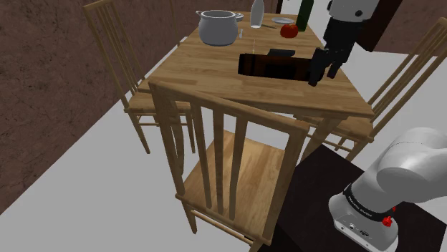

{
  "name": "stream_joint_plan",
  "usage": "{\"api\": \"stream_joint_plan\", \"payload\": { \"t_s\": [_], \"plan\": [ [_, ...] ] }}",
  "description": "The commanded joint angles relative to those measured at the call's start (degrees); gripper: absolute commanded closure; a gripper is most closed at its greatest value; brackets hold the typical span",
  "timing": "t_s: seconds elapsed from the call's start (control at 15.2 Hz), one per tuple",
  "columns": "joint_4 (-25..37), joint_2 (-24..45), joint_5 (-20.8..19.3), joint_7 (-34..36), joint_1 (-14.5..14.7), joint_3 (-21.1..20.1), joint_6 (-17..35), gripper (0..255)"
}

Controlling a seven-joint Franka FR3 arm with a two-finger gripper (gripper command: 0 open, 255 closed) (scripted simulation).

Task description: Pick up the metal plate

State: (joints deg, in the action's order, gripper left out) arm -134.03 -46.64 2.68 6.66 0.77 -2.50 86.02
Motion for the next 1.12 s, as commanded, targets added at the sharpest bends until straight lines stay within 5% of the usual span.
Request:
{"api": "stream_joint_plan", "payload": {
  "t_s": [0.0,0.53,1.06],
  "plan": [
    [0.00,0.00,0.00,0.00,0.00,0.00,0.00,0],
    [-3.53,6.06,-20.74,-8.19,-2.35,-3.77,13.29,0],
    [-4.96,13.82,-44.44,-9.47,-7.83,-7.24,28.39,0]
  ]
}}
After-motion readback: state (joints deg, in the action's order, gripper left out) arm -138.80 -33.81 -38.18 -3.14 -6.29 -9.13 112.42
